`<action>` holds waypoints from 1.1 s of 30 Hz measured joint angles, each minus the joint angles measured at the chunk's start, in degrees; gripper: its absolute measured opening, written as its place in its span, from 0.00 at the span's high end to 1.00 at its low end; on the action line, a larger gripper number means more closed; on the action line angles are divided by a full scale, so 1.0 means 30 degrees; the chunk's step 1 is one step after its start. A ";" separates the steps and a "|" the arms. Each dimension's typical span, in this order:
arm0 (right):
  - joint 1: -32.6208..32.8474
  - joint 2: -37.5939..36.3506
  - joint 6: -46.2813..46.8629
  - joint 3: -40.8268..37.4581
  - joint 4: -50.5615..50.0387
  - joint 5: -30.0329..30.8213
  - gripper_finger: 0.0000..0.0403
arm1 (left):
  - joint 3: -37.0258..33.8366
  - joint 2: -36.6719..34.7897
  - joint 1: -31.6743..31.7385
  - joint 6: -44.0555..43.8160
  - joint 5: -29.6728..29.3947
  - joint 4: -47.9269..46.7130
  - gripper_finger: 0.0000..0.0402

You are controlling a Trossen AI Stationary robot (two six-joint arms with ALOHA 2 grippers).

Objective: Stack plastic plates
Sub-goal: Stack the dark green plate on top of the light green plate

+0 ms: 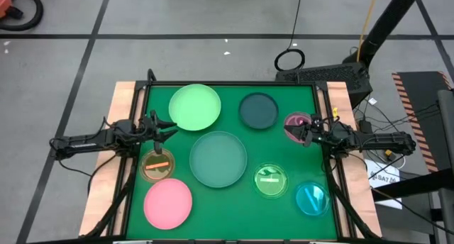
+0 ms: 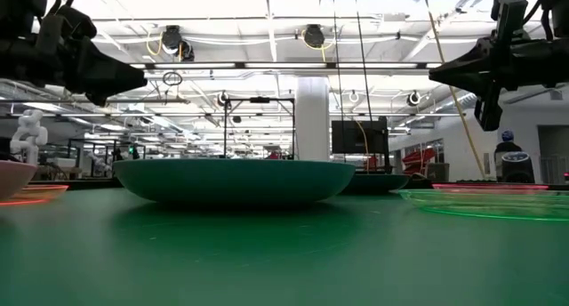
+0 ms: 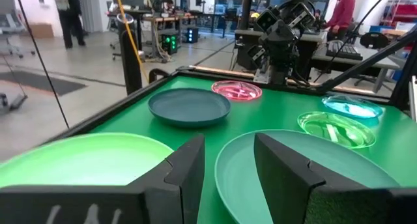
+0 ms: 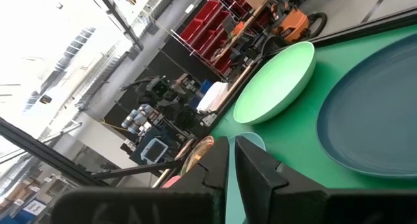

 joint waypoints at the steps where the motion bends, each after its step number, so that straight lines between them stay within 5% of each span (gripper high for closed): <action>1: 0.0000 0.0000 -0.0006 0.0000 0.0000 -0.0008 0.94 | 0.0000 -0.0001 0.0000 0.0044 0.0000 0.0176 0.66; 10: 0.0000 0.0000 0.0000 0.0000 0.0111 -0.0043 0.94 | 0.0000 -0.0007 0.0000 -0.5536 0.0007 0.3996 0.66; 15: 0.0000 0.0000 0.0077 0.0004 0.0373 0.0007 0.94 | 0.0000 -0.0007 0.0000 -0.5343 -0.0011 0.7321 0.66; 23: -0.0007 0.0007 -0.4366 0.0003 0.1786 0.0076 0.94 | 0.0013 -0.0007 -0.0006 -0.5008 0.0007 0.8931 0.66; 29: 0.0006 0.0007 -0.2104 0.0007 0.5936 -0.0415 0.94 | 0.0012 -0.0007 -0.0007 -0.4789 -0.0036 0.8040 0.66; 33: 0.0022 0.0000 0.1070 0.0007 0.7819 -0.3777 0.94 | 0.0015 -0.0007 -0.0015 -0.4914 -0.0150 0.7859 0.66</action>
